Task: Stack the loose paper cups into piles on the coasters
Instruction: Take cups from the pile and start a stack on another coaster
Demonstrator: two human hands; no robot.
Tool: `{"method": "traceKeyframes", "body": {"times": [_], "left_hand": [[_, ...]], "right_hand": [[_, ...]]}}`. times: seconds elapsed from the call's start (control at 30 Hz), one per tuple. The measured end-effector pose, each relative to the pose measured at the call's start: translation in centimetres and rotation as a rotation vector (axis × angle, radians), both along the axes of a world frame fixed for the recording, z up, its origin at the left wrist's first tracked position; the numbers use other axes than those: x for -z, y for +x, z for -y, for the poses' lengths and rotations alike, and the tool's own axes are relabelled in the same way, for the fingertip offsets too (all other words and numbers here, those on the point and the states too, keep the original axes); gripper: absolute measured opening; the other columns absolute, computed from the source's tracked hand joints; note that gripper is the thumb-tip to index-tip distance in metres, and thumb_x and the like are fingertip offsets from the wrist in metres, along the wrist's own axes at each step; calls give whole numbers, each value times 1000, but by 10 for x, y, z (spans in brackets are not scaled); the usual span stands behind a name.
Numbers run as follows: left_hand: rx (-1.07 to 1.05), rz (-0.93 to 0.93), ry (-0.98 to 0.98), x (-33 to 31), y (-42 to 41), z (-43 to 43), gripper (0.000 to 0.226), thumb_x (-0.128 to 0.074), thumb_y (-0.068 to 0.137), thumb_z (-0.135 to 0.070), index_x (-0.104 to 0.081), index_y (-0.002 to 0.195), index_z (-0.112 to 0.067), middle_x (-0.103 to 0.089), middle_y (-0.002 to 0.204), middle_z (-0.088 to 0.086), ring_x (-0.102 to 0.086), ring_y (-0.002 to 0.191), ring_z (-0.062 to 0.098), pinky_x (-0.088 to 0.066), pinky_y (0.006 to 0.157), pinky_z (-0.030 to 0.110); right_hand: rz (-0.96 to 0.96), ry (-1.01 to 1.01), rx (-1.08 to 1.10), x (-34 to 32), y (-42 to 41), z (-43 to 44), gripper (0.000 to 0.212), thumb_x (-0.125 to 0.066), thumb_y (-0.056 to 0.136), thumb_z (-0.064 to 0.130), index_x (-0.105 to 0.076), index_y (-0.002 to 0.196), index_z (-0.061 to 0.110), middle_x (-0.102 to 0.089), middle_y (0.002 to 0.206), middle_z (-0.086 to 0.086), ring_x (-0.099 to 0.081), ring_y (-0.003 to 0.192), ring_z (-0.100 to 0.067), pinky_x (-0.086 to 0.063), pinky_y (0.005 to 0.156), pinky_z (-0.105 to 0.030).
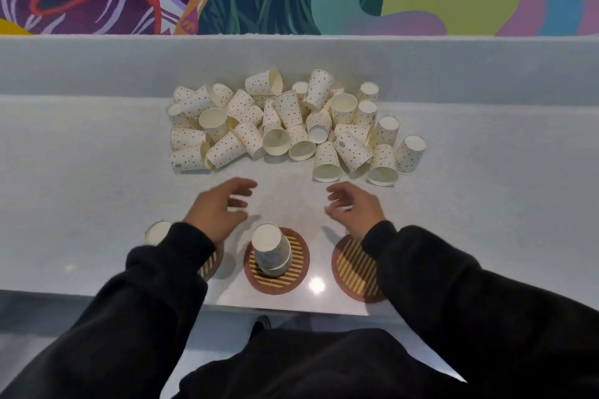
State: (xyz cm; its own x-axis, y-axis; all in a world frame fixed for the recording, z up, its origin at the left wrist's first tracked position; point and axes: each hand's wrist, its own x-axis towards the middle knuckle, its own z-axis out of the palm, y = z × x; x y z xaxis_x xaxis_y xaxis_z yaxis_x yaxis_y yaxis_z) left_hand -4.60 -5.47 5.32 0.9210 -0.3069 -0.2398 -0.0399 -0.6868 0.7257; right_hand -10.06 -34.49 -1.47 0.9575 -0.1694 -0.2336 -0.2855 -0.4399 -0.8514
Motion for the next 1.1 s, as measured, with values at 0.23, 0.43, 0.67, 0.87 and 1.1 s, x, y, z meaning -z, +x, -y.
{"method": "traceKeyframes", "body": {"times": [0.23,0.43,0.67,0.87,1.1], "left_hand": [[177,134,65,-43,78,89,40,-73,91,-20,-64,129,-32,-67,119,-6,-65,101,16,-51,92,31],[530,97,434,0,113,165,70,-70,93,-29,-39,156,-32,-46,157,4,-49,137,28,-41,110,37],[581,160,713,36,115,177,51,-71,87,-47,-59,131,-24,-57,131,7,-59,112,32,-51,97,45],[492,35,850,28,107,167,47,-80,85,-38,-65,122,-13,-67,124,8,-66,112,26,-50,84,33],[392,-171,770,7,111,134,102,-92,72,-23,-27,151,-21,-54,126,13,-57,112,34,-51,89,44]], "right_hand": [[88,-300,124,-44,63,48,51,-80,86,27,-60,132,20,-63,132,-1,-60,119,-21,-48,101,-33],[-125,-646,-18,-59,93,47,54,-66,92,41,-50,140,21,-61,136,-6,-57,125,-33,-42,102,-44],[-234,-758,-110,-38,108,40,72,-72,86,44,-39,146,23,-51,143,-7,-54,128,-34,-39,106,-55],[-267,-556,-202,-31,108,27,88,-84,79,34,-35,150,16,-55,137,-7,-54,128,-32,-47,106,-45],[-258,-443,-219,-7,94,28,82,-81,84,26,-36,151,21,-64,128,-9,-62,115,-28,-52,97,-40]]}}
